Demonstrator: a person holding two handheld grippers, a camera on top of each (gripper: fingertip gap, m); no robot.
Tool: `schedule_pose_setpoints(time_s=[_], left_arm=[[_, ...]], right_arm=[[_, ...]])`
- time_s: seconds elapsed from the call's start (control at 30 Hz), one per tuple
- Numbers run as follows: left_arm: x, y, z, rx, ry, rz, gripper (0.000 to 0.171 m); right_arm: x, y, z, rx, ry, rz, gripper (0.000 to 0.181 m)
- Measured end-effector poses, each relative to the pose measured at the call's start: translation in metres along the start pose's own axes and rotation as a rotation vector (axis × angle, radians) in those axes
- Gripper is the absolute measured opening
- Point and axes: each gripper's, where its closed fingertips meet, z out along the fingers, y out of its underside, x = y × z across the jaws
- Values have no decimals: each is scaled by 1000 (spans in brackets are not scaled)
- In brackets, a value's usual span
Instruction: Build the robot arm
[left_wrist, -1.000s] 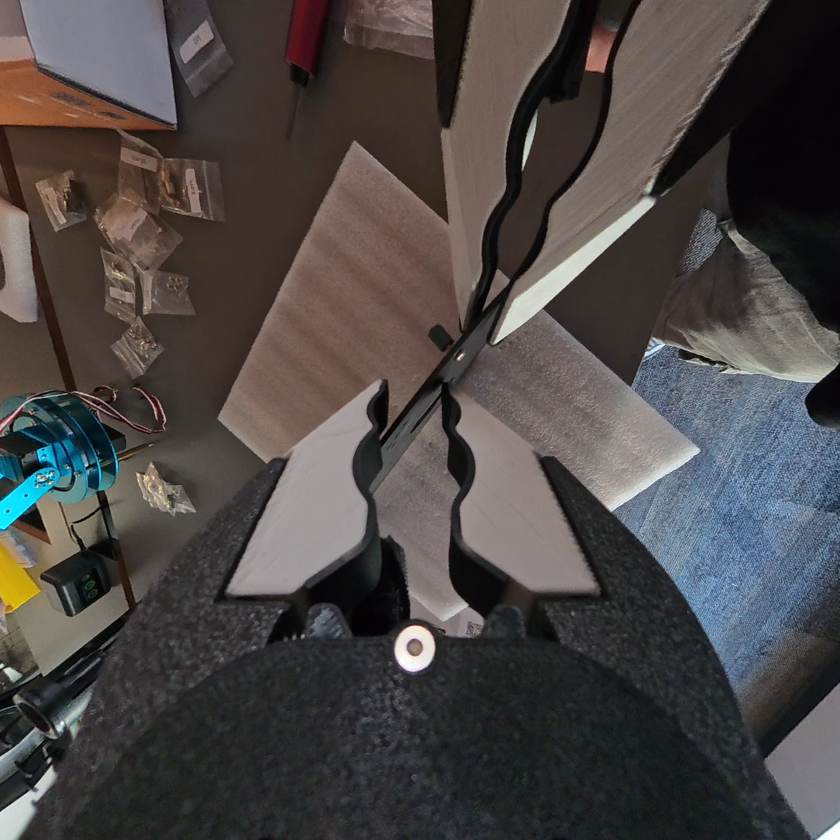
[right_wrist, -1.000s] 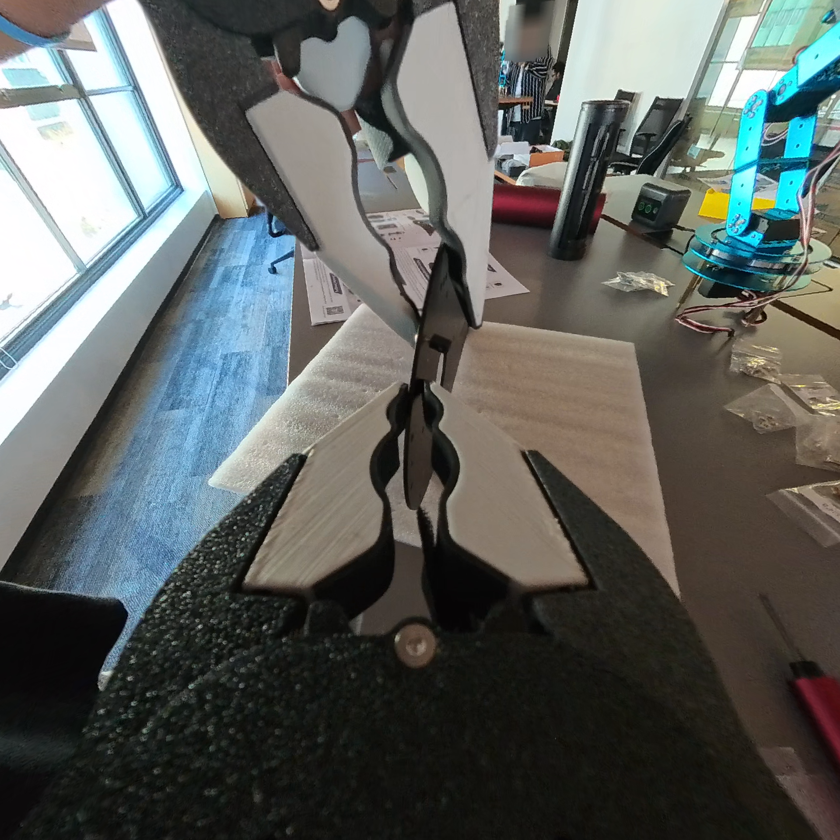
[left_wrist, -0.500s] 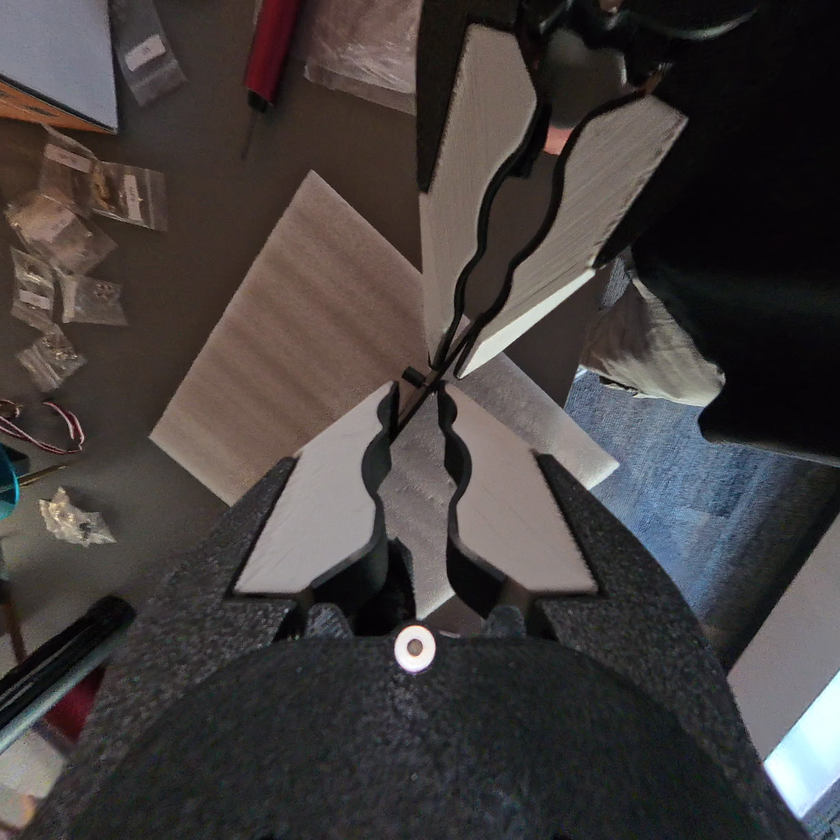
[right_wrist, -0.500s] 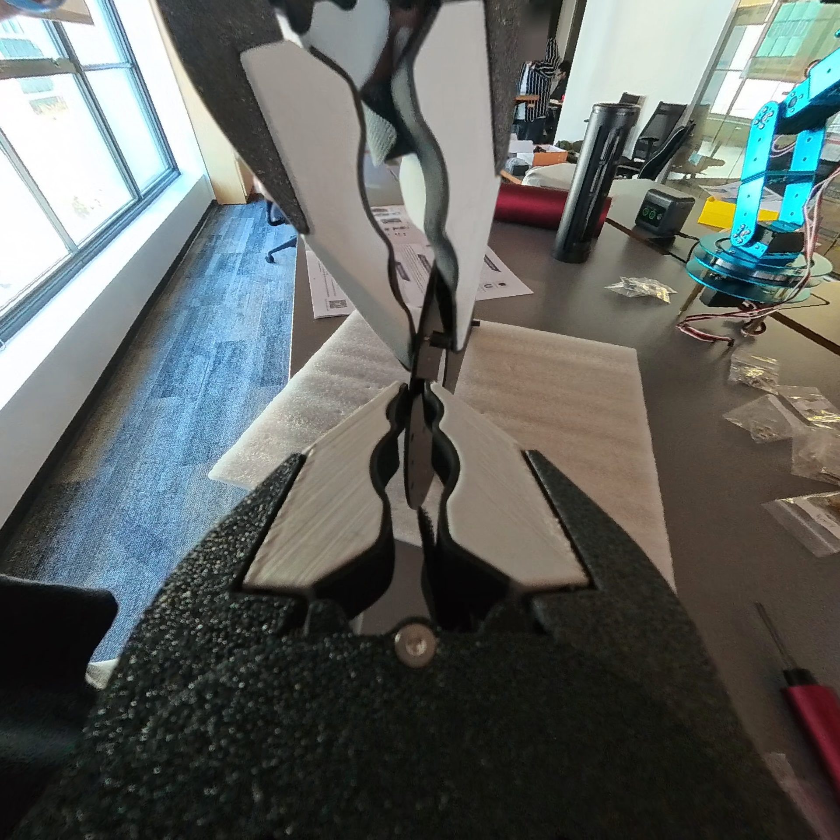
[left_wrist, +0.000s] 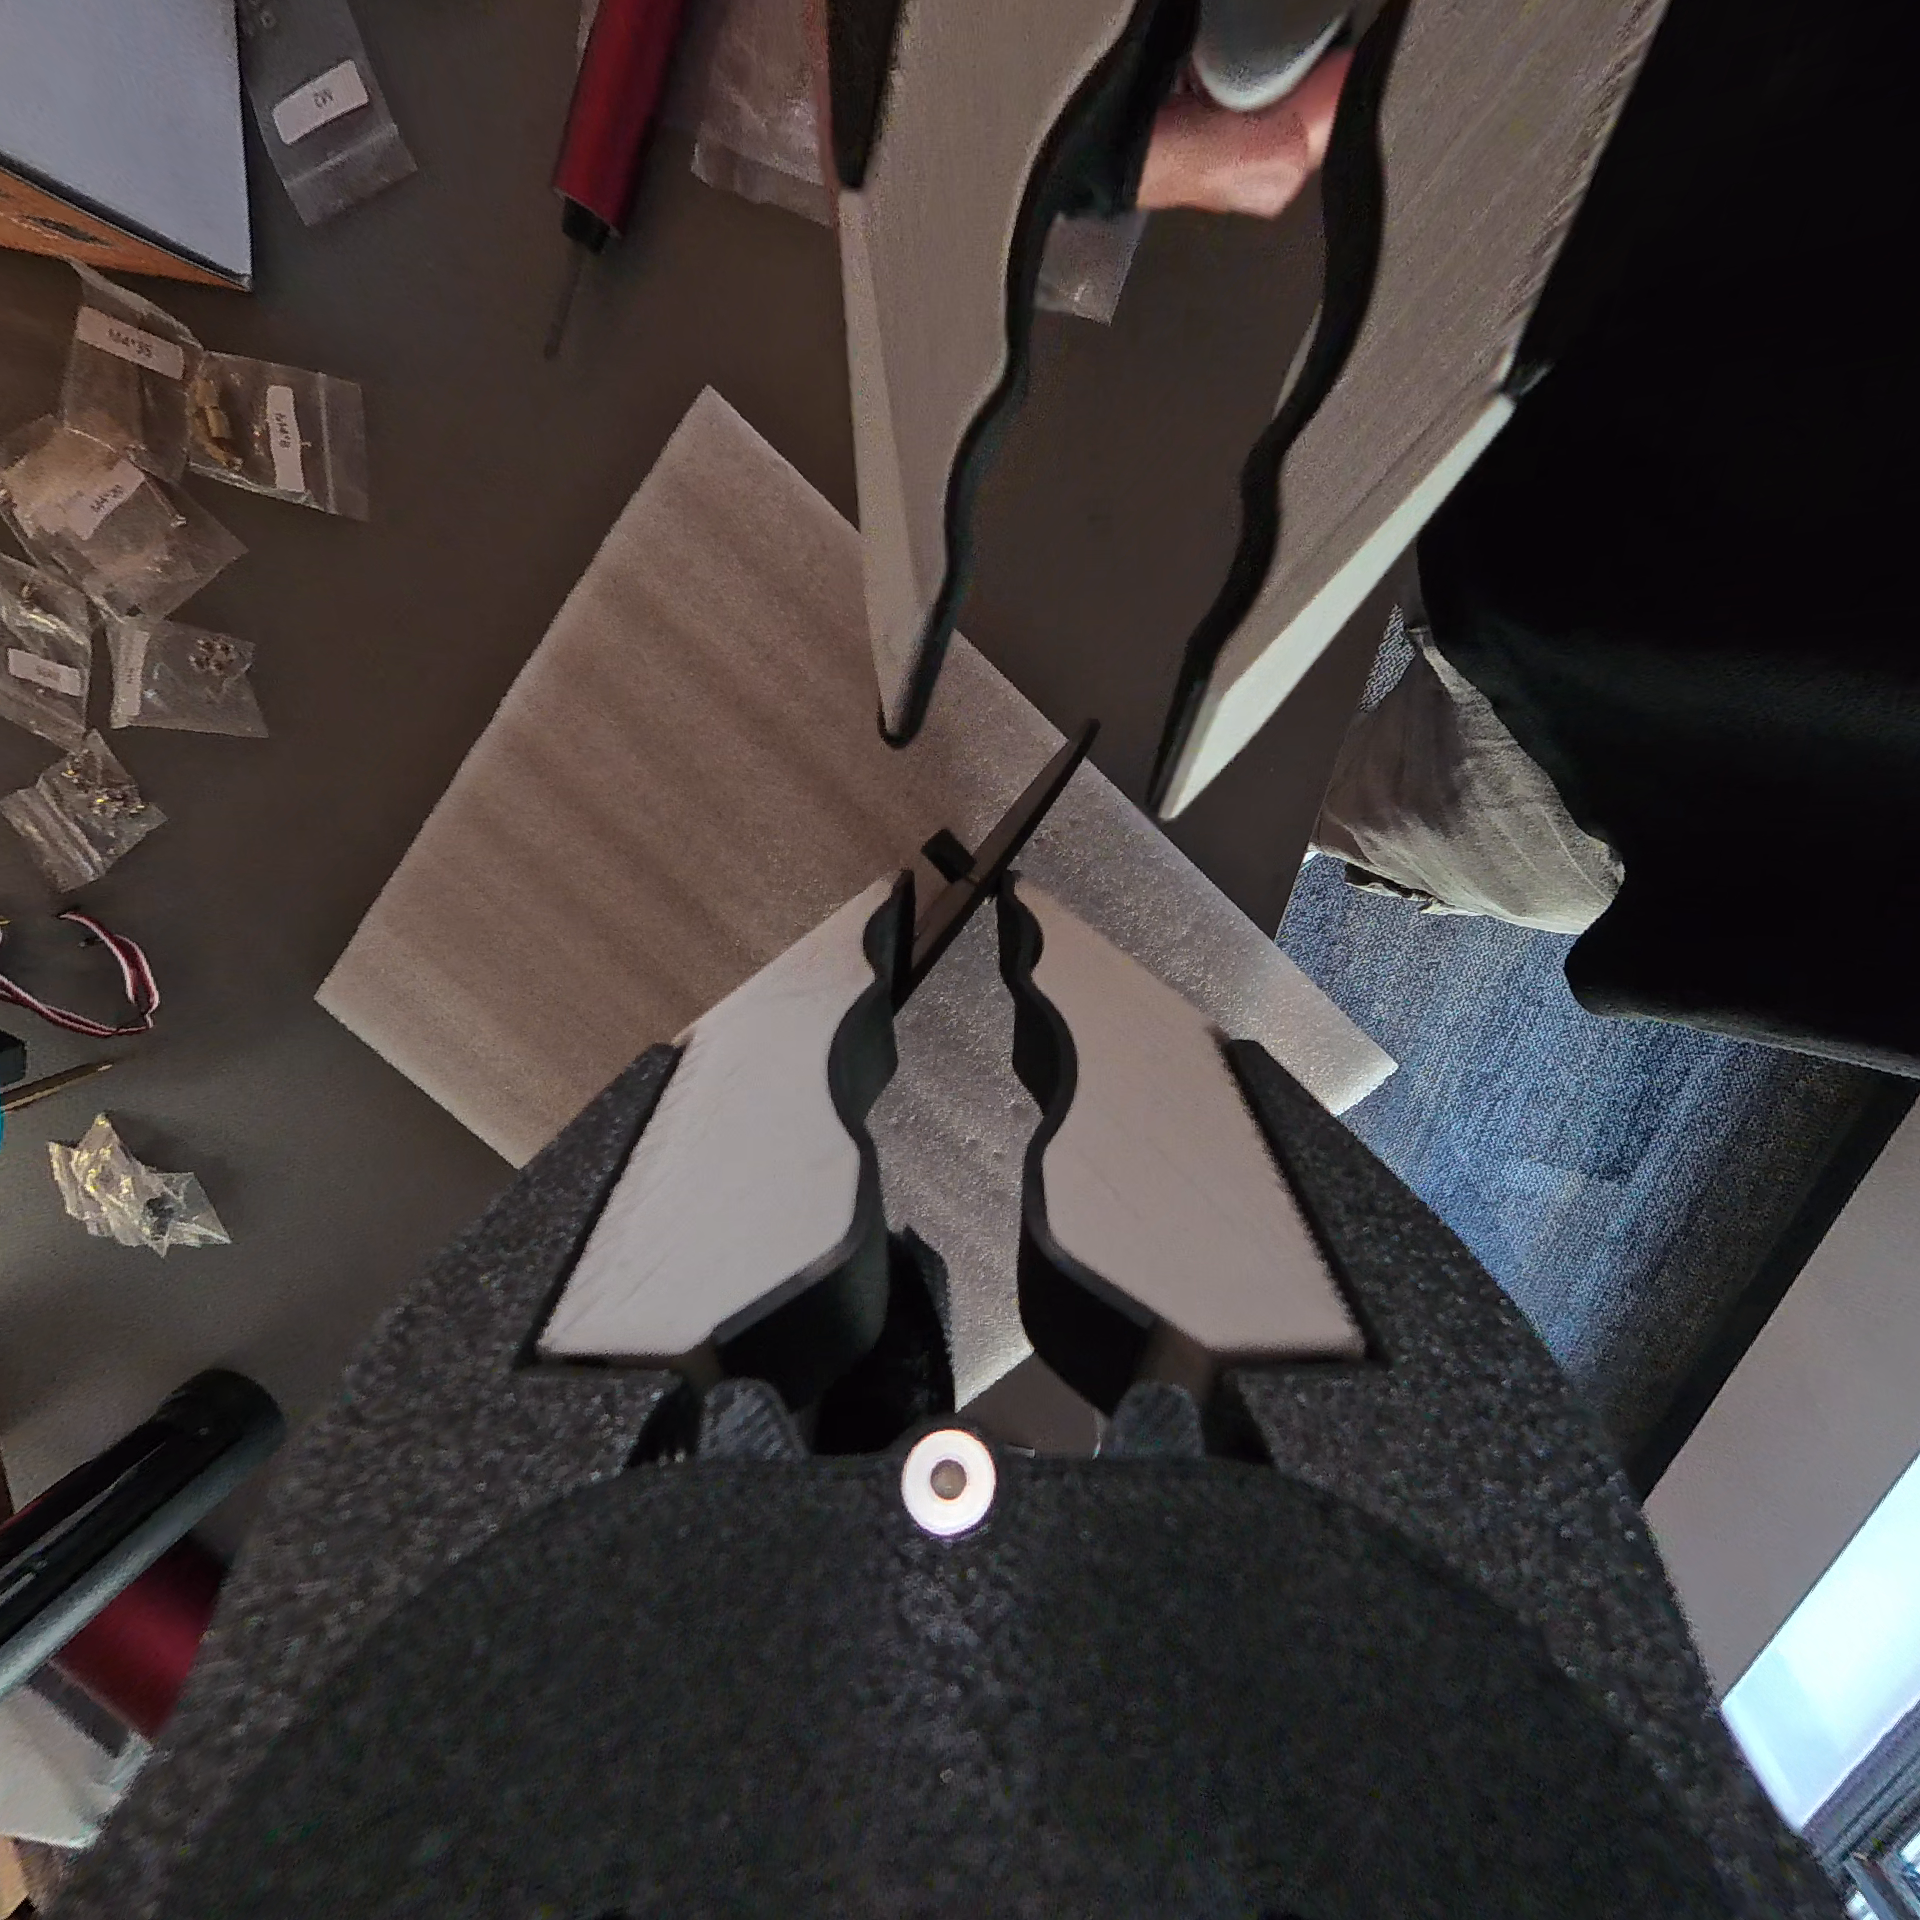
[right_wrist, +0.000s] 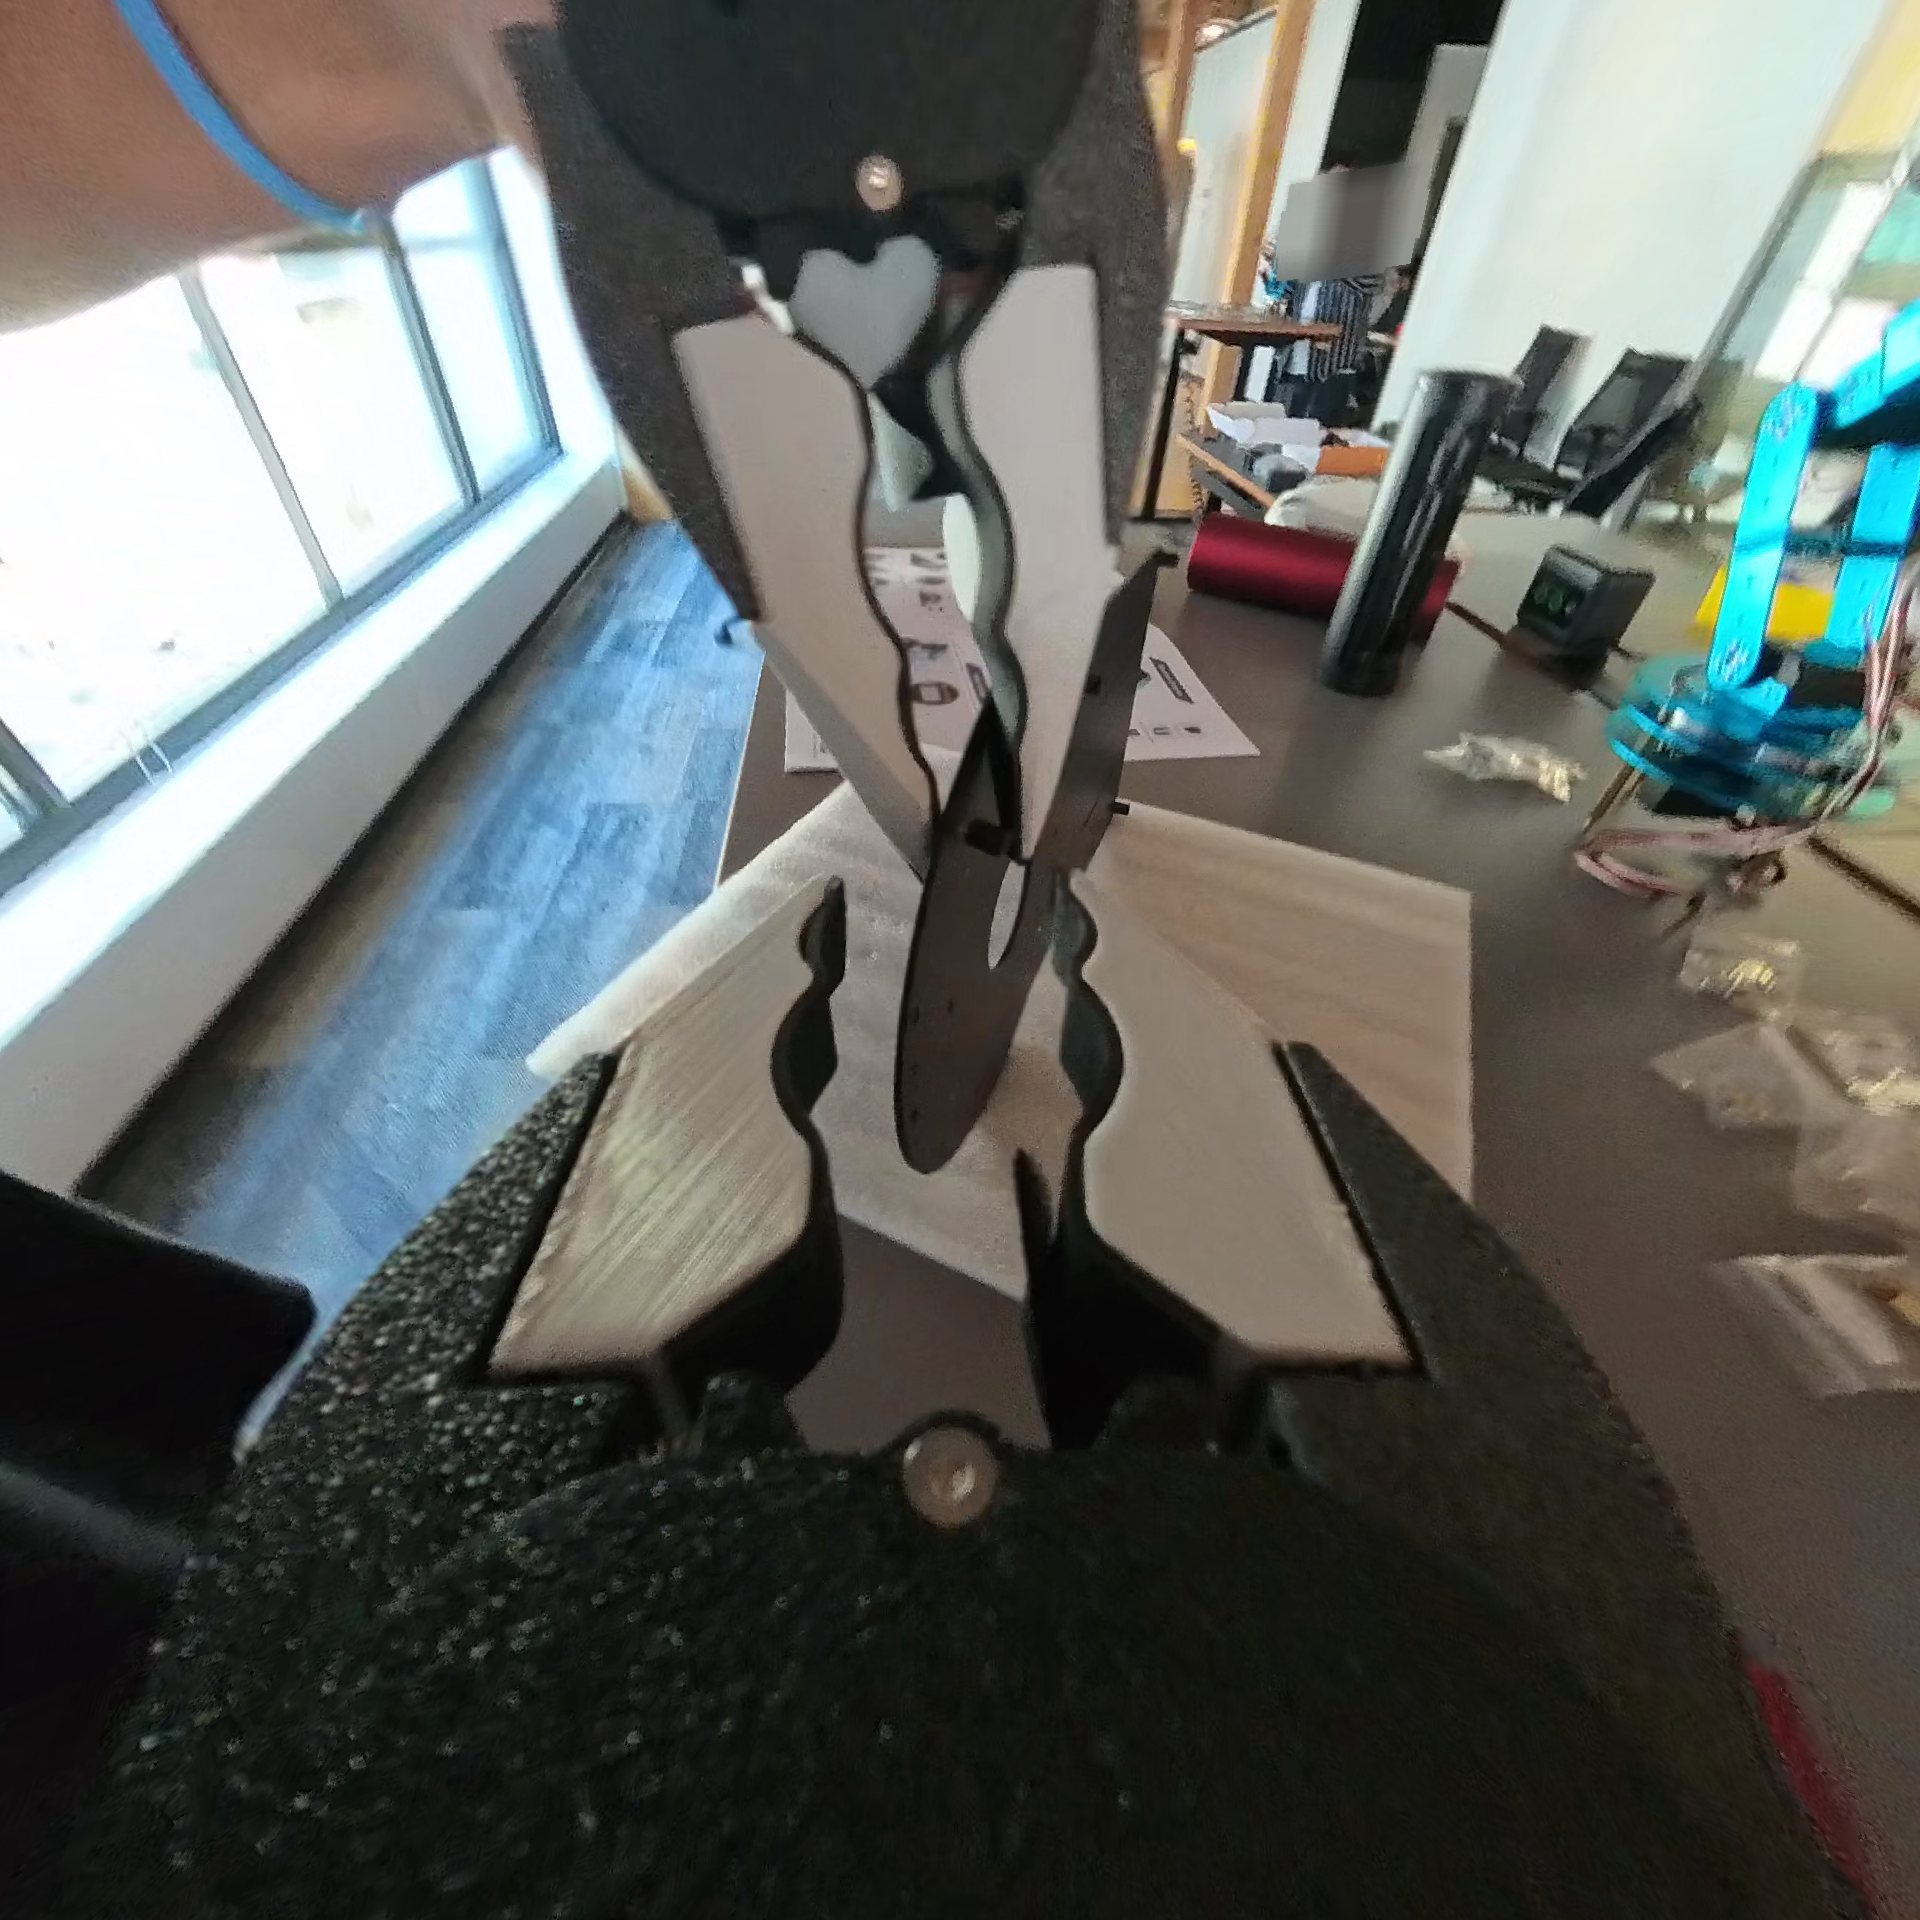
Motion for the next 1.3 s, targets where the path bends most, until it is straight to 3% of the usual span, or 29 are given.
schedule_pose_setpoints(time_s=[0.17, 0.23, 0.3, 0.37, 0.53, 0.63, 0.7, 1.0, 1.3], left_arm=[[0, 0, 0, -4, 4, -4, 16], [0, 0, 0, -7, 5, -8, 15], [1, 0, 0, -5, 2, -13, 16], [1, 1, 0, -4, -3, -14, 16], [0, 0, 0, -6, -12, -17, 16], [-1, -1, 1, -15, -18, -13, 16], [-1, 0, 1, -20, -18, -13, 16], [0, 0, 1, -8, -21, -19, 16], [0, -2, 2, -9, -17, 8, 15]], right_arm=[[-11, -2, 1, -111, -71, -356, 51], [-3, 2, 5, -162, -53, -385, 54], [-1, 1, 3, -134, -106, -289, 44], [2, -1, 1, -74, -207, -82, 31], [7, 4, 11, -98, -583, 565, 28], [6, 1, 12, -82, -765, 794, 21], [0, -1, 10, -66, -831, 810, 16], [3, 0, 14, -82, -861, 824, 4], [2, 2, 11, -306, -1034, 1051, 4]])
